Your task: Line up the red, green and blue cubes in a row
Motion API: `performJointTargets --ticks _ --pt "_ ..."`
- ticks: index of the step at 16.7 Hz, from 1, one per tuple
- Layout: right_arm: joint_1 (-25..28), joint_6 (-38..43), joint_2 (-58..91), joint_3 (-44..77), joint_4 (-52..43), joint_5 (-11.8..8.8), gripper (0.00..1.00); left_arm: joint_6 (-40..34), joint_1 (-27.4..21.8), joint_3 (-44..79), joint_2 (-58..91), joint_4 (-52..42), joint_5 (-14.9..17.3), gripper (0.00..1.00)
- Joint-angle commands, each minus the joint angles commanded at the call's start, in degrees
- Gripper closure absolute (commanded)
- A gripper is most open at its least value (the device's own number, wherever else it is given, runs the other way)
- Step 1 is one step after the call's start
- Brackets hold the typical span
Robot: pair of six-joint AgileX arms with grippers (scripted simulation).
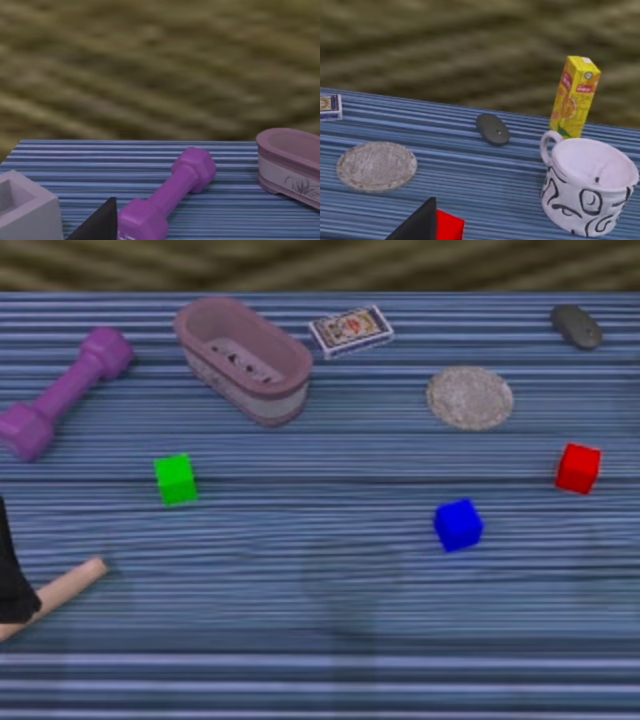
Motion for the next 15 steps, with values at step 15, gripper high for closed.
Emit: performJointTargets --ticks 15 --pt "4.24 -41.91 91.86 71.77 -46.06 0.81 0.00 0.00 0.00 0.00 0.00 0.00 0.00 0.00"
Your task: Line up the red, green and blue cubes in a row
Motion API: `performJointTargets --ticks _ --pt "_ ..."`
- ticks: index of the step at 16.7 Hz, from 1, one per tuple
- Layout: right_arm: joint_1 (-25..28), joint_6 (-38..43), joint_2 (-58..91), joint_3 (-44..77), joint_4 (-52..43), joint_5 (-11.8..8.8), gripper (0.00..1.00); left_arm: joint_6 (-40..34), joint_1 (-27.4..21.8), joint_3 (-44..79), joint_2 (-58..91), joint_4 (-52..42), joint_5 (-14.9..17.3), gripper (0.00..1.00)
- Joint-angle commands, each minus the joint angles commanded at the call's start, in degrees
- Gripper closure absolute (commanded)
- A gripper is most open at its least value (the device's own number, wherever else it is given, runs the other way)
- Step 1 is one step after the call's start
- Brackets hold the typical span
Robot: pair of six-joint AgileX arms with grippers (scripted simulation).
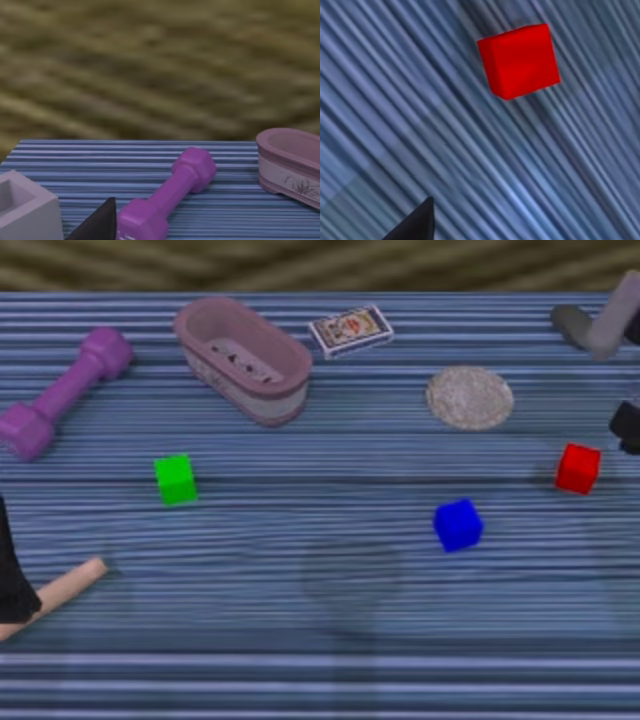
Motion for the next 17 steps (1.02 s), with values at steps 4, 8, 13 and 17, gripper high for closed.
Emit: performJointTargets --ticks 4,8,13,17 --pt "0.93 -8.31 16.50 14.82 -8.71 -0.12 0.00 0.00 0.00 0.00 0.00 0.00 0.00 0.00" --pt "1.45 -13.05 25.81 23.79 -13.27 -0.37 0.00 0.00 0.00 0.00 0.00 0.00 0.00 0.00" --pt "1.52 -13.73 27.17 25.09 -13.88 -0.42 0.00 0.00 0.00 0.00 0.00 0.00 0.00 0.00" --pt "1.43 -13.78 28.02 23.23 -11.46 -0.42 0.00 0.00 0.00 0.00 0.00 0.00 0.00 0.00"
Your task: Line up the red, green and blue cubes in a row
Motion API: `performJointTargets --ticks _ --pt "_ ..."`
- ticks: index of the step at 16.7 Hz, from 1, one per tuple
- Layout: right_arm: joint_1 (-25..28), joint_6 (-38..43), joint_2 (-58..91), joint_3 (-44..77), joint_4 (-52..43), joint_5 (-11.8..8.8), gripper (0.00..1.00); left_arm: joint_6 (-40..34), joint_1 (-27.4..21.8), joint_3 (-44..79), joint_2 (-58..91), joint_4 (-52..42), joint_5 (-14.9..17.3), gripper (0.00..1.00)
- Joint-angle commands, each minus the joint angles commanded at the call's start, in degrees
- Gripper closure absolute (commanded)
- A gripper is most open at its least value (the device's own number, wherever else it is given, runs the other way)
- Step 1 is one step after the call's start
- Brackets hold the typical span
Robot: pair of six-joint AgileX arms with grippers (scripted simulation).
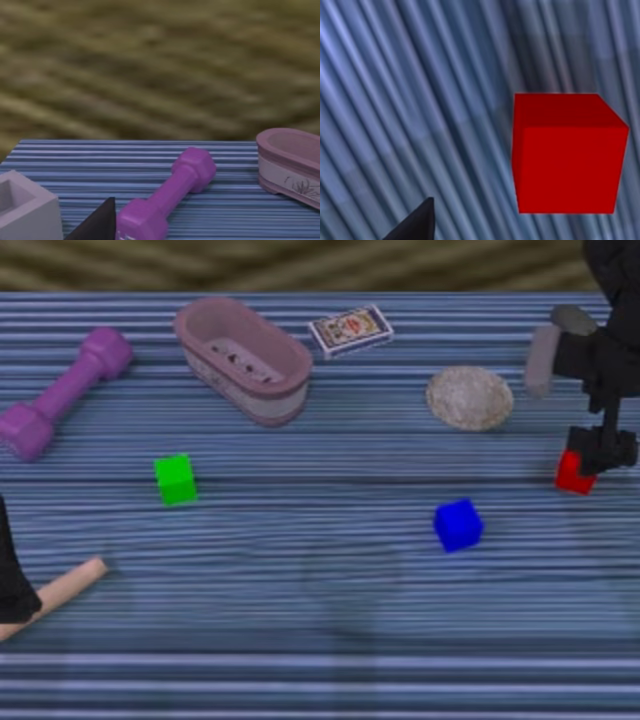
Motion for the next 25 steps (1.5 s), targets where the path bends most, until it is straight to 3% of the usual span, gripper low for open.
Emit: performJointTargets --ticks 6,11,24,25 --pt "0.15 0.21 5.01 -7.56 13.15 0.06 0.00 0.00 0.00 0.00 0.00 0.00 0.00 0.00" --pt "0.16 0.20 5.53 -8.20 14.02 0.06 0.00 0.00 0.00 0.00 0.00 0.00 0.00 0.00" --pt "0.16 0.20 5.53 -8.20 14.02 0.06 0.98 0.00 0.00 0.00 0.00 0.00 0.00 0.00" --pt "0.16 0.20 5.53 -8.20 14.02 0.06 1.00 0.00 0.00 0.00 0.00 0.00 0.00 0.00"
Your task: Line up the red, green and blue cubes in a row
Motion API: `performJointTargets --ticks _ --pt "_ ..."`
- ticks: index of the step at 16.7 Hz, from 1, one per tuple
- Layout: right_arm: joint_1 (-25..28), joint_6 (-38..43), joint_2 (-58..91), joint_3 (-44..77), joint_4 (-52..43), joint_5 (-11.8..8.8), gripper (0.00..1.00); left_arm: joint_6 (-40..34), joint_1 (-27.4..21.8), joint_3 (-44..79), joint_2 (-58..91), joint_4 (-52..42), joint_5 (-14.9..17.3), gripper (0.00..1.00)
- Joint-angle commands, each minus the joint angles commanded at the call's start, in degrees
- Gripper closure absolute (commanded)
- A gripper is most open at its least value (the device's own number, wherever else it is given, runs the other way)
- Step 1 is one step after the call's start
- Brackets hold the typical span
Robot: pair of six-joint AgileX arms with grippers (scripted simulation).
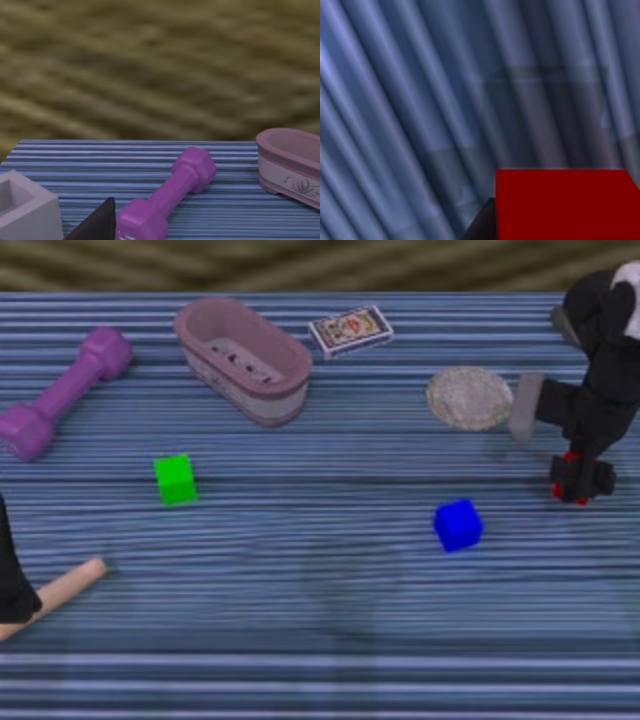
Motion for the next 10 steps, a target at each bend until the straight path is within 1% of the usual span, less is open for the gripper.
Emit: performJointTargets --ticks 7,8,10 --pt "0.00 0.00 0.00 0.00 0.00 0.00 1.00 0.00 0.00 0.00 0.00 0.00 0.00 0.00" --pt "0.01 1.19 -2.50 -0.17 -2.13 -0.41 1.00 0.00 0.00 0.00 0.00 0.00 0.00 0.00" --pt "0.04 1.15 -2.79 0.66 -3.12 -0.43 1.00 0.00 0.00 0.00 0.00 0.00 0.00 0.00"
